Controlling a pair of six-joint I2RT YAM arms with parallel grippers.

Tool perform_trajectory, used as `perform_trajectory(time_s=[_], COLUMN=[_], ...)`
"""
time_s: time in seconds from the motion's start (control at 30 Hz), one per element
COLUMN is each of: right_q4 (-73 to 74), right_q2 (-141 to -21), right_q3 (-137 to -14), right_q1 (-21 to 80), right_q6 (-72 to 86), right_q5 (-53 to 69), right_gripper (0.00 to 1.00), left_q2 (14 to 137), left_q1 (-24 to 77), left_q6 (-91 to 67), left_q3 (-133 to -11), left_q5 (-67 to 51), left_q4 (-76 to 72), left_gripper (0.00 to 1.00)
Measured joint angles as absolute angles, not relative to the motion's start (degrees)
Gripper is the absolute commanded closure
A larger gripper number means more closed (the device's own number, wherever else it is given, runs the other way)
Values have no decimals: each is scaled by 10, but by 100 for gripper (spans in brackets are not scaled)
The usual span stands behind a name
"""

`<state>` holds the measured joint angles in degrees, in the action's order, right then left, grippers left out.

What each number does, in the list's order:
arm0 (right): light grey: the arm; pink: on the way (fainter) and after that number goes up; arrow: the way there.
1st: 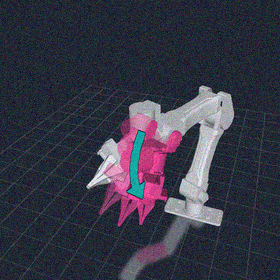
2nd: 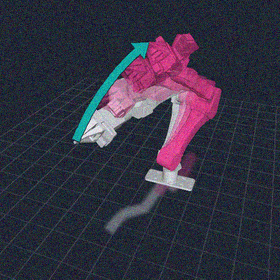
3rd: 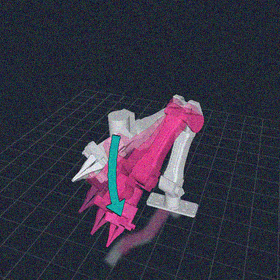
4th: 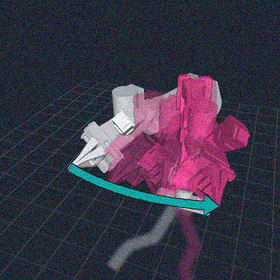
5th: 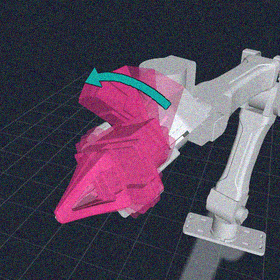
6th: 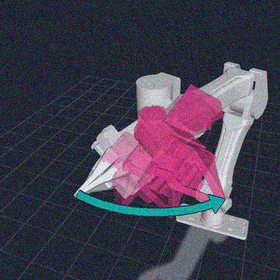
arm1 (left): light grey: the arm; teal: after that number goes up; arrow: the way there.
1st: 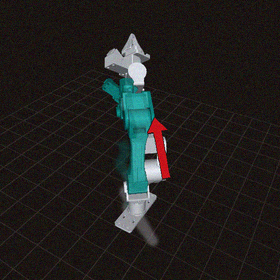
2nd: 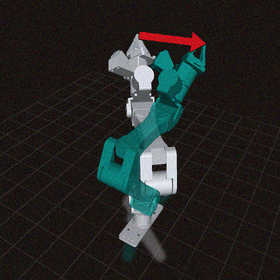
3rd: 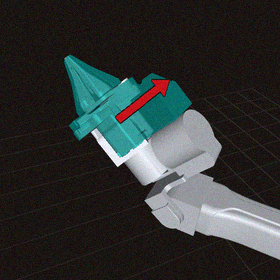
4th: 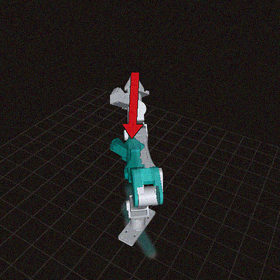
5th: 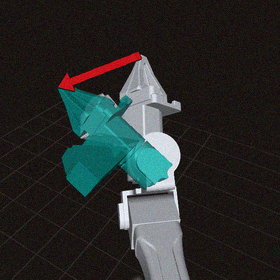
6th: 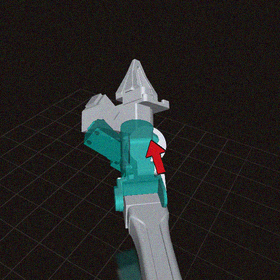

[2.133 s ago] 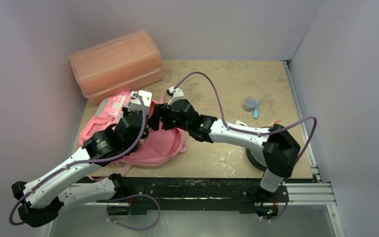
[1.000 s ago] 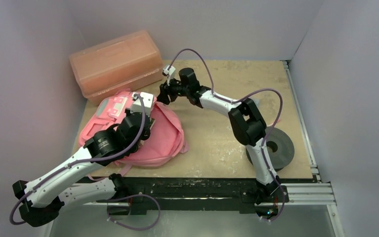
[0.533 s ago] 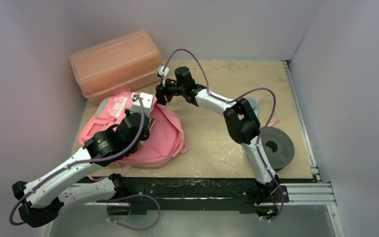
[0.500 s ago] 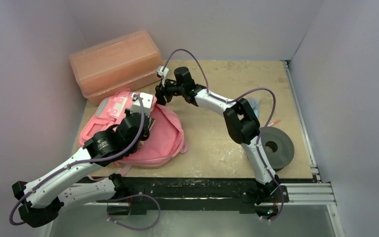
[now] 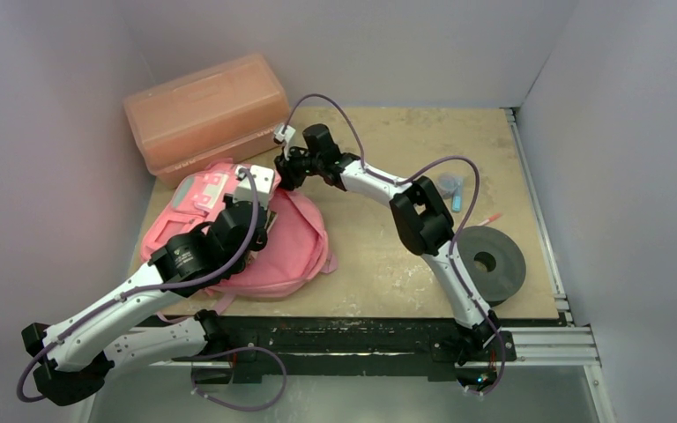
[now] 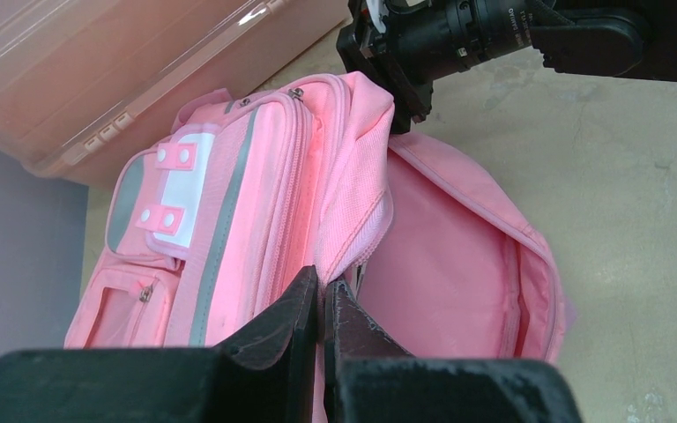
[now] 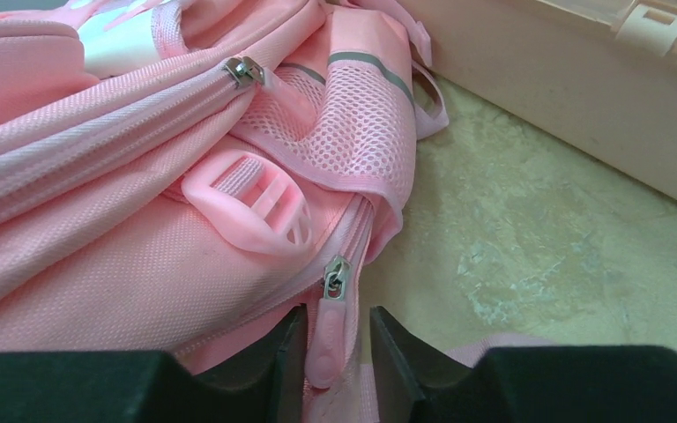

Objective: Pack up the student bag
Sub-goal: Zip the student bag at the center of the board.

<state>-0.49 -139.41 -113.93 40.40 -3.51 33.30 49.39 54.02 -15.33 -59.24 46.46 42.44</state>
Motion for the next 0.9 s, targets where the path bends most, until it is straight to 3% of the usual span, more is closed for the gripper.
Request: perform_trajectory(time_s=[0.1, 0.27, 0.43, 0.53, 0.6, 0.63, 0.7, 0.8, 0.83, 0.9], right_q4=[6, 13, 13, 13, 13, 13, 13, 14, 17, 20], right_q2=[-1396, -1396, -1395, -1395, -1395, -1395, -1395, -1395, -1395, -1394], right_q3=[-1142, -1145, -1145, -1145, -1145, -1145, -1145, -1145, -1145, -1145], right_q1=[405, 406, 406, 406, 406, 406, 406, 405, 405, 404], right_q6=[-35, -35, -33, -29, -25, -23, -19, -3, 4, 12], right_q5=[328, 324, 324, 325, 325, 326, 326, 327, 327, 328], right_gripper=[76, 74, 86, 80, 81, 83, 98, 100, 100, 100], left_q2=[495, 497, 499, 501, 502, 502, 502, 502, 502, 503], left_q1=[540, 540, 540, 540, 540, 540, 540, 540, 540, 540], left_q6=[-153, -153, -153, -153, -153, -153, -154, -154, -154, -154], left_q3=[-592, -592, -592, -592, -592, -592, -592, -592, -592, -592], left_q5=[464, 464, 464, 464, 464, 464, 464, 464, 464, 462], left_q4=[424, 424, 424, 424, 424, 424, 424, 424, 424, 424], left_gripper=[100, 100, 100, 100, 100, 100, 100, 100, 98, 76])
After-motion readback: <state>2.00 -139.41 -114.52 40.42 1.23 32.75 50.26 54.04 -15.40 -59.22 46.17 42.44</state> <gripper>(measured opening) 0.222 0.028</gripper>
